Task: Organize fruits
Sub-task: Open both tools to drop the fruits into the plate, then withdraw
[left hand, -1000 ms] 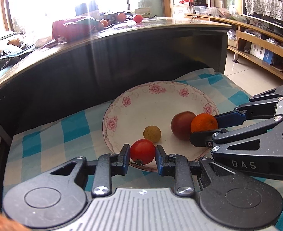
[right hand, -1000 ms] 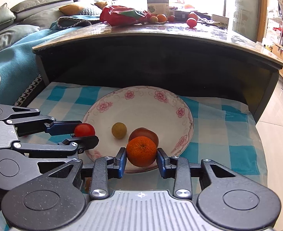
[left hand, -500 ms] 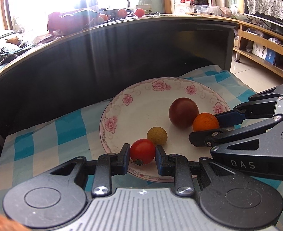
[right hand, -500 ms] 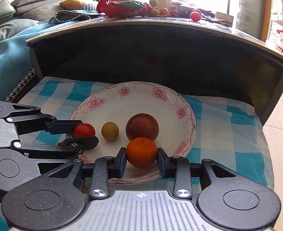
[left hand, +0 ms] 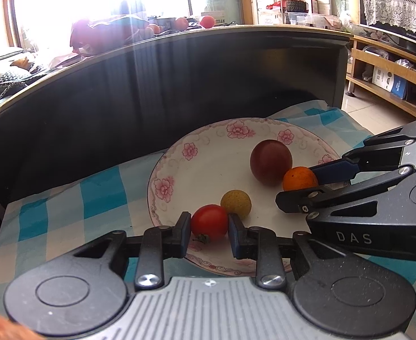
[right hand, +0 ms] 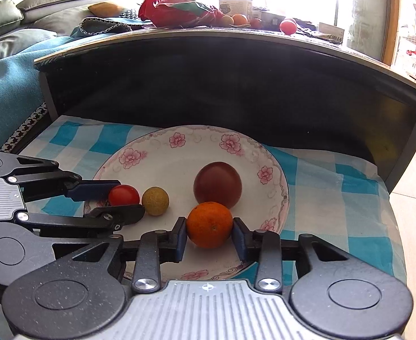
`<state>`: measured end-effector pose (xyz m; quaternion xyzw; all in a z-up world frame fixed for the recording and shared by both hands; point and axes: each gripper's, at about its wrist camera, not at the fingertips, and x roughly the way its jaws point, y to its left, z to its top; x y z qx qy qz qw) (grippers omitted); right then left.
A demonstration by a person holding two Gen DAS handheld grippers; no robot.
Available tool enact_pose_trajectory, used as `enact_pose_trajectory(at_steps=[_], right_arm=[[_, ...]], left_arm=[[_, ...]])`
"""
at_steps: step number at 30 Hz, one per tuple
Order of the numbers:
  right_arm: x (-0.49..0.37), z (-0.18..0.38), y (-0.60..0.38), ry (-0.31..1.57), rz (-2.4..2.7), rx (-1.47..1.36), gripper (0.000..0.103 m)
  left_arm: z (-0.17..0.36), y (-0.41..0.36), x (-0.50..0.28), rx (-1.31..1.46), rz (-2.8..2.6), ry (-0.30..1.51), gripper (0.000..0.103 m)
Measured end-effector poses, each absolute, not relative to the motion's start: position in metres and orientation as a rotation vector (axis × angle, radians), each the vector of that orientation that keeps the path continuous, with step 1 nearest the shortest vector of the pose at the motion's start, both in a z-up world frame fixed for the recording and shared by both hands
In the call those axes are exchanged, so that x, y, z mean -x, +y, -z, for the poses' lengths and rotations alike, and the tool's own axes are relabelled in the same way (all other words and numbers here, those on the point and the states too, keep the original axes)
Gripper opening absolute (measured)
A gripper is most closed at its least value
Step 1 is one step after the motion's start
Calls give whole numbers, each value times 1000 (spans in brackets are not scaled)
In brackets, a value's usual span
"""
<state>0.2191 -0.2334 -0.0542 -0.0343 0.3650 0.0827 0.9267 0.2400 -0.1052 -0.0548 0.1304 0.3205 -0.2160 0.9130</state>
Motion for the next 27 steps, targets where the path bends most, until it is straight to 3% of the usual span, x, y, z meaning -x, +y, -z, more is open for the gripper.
enact_pose_trajectory(at_steps=[13, 27], right_arm=[[-214, 41, -238, 707, -159, 61, 38], [-195, 9, -231, 645, -178, 34, 38]], left_arm=[[37, -99, -236, -255, 433, 625, 41], [1, -78, -209, -226, 422, 589, 43]])
